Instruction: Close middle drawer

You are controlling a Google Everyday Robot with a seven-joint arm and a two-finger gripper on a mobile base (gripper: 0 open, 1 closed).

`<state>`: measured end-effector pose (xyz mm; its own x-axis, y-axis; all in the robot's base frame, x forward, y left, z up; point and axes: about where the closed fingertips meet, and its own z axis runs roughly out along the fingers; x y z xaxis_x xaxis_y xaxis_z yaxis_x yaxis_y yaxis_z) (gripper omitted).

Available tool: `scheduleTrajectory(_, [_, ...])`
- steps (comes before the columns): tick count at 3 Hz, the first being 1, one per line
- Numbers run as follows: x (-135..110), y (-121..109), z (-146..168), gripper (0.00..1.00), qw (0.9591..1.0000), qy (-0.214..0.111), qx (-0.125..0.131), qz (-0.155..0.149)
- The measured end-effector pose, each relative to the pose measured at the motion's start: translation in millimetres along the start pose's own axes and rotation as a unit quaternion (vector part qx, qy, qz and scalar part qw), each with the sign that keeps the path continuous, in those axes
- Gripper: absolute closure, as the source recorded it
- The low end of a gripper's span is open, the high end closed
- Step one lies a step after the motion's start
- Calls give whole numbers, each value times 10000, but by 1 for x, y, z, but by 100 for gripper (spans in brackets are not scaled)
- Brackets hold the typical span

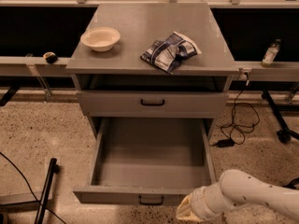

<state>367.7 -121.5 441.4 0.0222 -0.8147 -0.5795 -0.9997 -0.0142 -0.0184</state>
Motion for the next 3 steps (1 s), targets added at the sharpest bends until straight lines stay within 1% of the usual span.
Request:
scheduleTrajectory(1, [16, -3, 25, 100, 9996, 35, 219, 162])
scheduleTrajectory(2, [18, -10, 33, 100, 9988, 17, 475, 101])
scheduleTrajectory(3, [18, -10, 33, 100, 9988, 17, 475, 101])
